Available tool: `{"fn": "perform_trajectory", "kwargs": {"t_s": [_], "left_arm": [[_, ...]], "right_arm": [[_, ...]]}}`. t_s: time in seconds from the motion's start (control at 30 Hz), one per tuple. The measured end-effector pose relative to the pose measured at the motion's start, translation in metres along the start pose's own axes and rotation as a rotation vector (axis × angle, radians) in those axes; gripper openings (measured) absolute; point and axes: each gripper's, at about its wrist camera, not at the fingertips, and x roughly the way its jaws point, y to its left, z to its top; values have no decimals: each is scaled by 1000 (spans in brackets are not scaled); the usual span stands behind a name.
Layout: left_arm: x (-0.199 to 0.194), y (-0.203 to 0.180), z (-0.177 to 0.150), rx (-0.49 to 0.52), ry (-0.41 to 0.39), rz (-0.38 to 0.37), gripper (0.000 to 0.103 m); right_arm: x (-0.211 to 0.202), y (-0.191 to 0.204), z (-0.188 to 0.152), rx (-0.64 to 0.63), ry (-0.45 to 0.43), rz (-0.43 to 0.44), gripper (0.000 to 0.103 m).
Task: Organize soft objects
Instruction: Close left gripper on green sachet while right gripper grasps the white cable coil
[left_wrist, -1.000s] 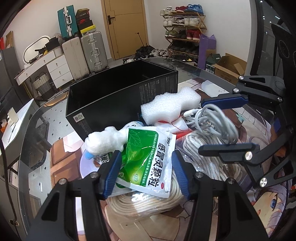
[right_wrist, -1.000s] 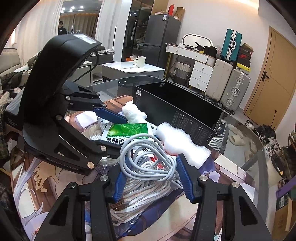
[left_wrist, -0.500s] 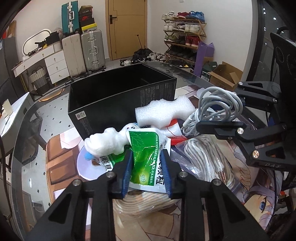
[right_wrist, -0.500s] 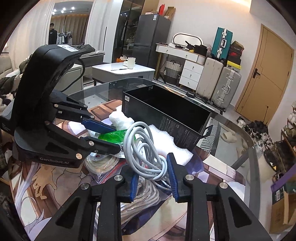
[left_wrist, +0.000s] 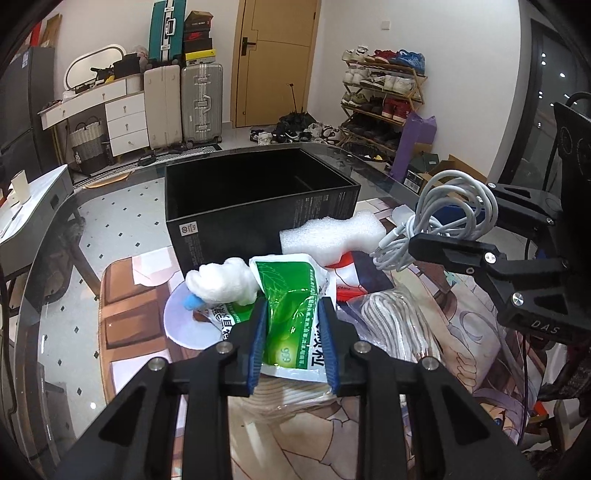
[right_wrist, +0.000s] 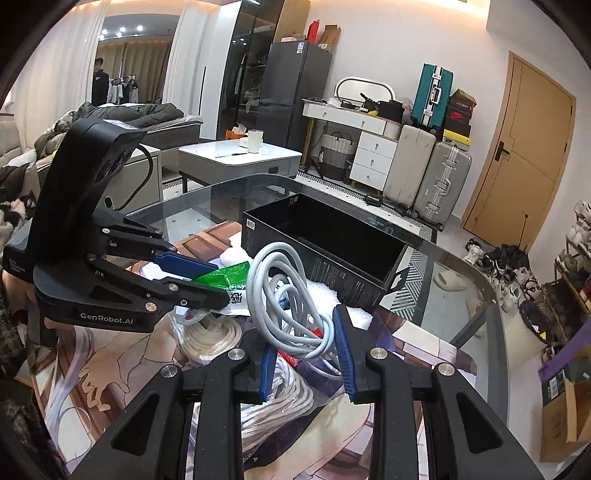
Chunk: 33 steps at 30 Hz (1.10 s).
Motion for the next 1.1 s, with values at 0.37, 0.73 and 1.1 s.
{"fn": "perform_trajectory", "kwargs": {"t_s": [0.37, 0.73, 1.1], "left_arm": [[-19, -2, -8, -43, -47, -7, 25], [-39, 0, -2, -68, -100, 23, 25], [-46, 1, 2, -91, -118, 9, 24]], "right_arm": [[-11, 8, 10, 26, -14, 43, 29], [-26, 9, 17, 40, -26, 21, 29], [-37, 10, 22, 46, -43, 15, 29]]}}
